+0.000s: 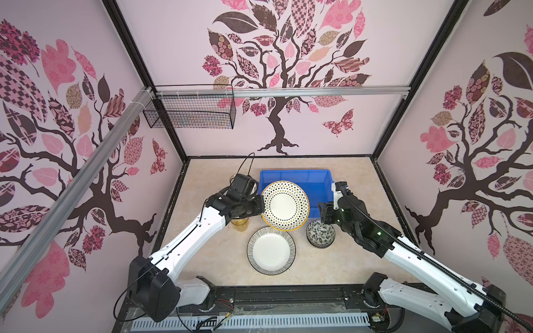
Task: Place the mixed dishes into the plastic bin
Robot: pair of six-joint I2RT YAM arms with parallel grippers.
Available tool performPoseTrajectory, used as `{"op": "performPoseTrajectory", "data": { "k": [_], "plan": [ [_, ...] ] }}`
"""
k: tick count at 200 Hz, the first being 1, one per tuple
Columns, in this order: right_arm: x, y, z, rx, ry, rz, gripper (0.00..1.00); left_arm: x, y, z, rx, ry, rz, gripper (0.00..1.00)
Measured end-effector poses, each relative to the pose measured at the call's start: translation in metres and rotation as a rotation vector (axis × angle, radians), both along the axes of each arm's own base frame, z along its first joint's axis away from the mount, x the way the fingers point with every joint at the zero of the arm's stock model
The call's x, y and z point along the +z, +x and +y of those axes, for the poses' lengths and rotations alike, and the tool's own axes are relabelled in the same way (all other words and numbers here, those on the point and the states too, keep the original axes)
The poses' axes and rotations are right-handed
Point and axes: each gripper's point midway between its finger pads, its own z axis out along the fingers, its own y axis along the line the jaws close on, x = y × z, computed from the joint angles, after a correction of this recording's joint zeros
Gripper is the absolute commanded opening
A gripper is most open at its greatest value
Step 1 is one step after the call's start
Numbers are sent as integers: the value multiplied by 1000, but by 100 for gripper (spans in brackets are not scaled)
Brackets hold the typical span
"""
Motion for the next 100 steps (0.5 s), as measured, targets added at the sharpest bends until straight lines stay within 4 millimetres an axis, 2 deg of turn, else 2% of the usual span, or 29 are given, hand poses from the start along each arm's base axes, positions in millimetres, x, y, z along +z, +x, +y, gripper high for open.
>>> {"op": "performPoseTrajectory", "data": {
  "k": [40,75,100],
  "plan": [
    [4,13,-15,-43,31,6,56,-7,19,-6,-3,0,20,0],
    [-3,33,-45,-123,109,56,57,1,38,-11,-7,2,-8,0],
    [-6,40,-56,-149,156,80,58,7,52,-12,-1,-13,-25,0]
  ]
}}
